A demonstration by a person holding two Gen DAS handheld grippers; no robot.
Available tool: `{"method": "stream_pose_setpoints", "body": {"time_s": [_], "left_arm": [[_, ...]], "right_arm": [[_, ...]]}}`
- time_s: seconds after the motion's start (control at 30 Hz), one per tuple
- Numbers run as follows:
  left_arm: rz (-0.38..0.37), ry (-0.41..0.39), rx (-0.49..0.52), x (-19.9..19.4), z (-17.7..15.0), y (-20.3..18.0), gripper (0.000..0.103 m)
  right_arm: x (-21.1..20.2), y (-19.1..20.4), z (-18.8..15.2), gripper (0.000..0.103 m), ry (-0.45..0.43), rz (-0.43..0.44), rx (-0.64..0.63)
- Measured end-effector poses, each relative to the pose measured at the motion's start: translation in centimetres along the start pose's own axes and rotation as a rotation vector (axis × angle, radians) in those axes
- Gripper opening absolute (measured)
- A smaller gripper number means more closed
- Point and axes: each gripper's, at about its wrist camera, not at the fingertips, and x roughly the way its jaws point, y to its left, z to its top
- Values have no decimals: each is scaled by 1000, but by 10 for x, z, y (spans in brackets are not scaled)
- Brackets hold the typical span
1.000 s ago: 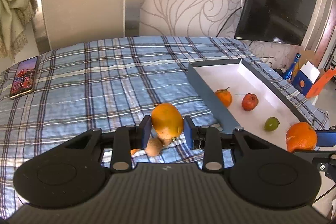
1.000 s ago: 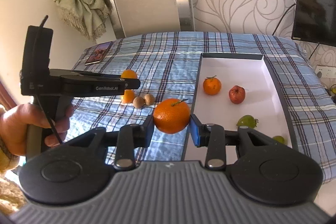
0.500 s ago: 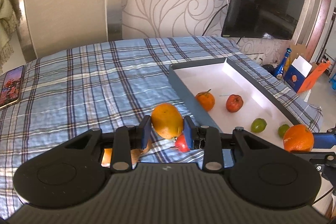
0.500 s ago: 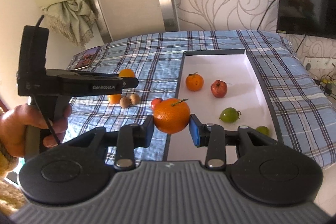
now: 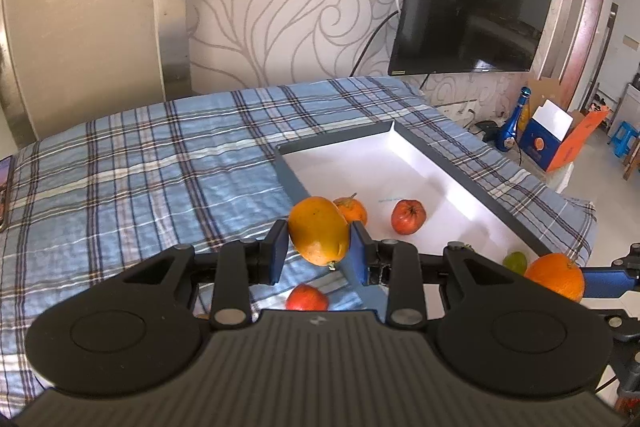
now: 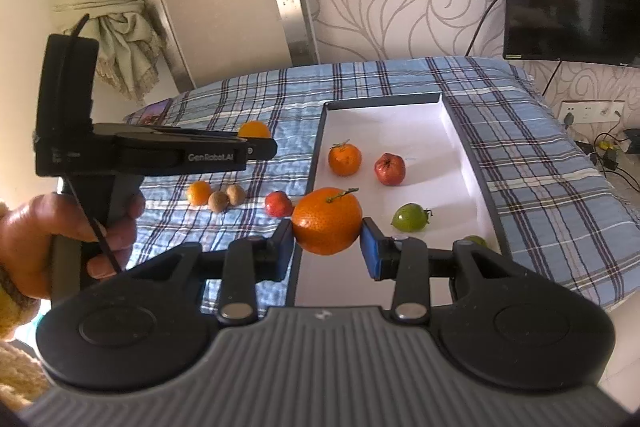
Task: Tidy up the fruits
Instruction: 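Carry the yellow-orange into the tray and open the left gripper while the right carries the tangerine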
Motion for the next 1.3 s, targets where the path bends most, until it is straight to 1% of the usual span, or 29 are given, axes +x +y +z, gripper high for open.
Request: {"method": "stream_pose_setpoints", "body": {"time_s": [0.5, 1.3], "left_arm": [[-57, -2, 38, 20, 14, -19, 38], [-135, 9, 81, 63, 34, -50, 38]], "right_arm": [[-1, -11, 1, 39, -6, -48, 30], [-1, -21, -1, 39, 17, -119, 53]]}}
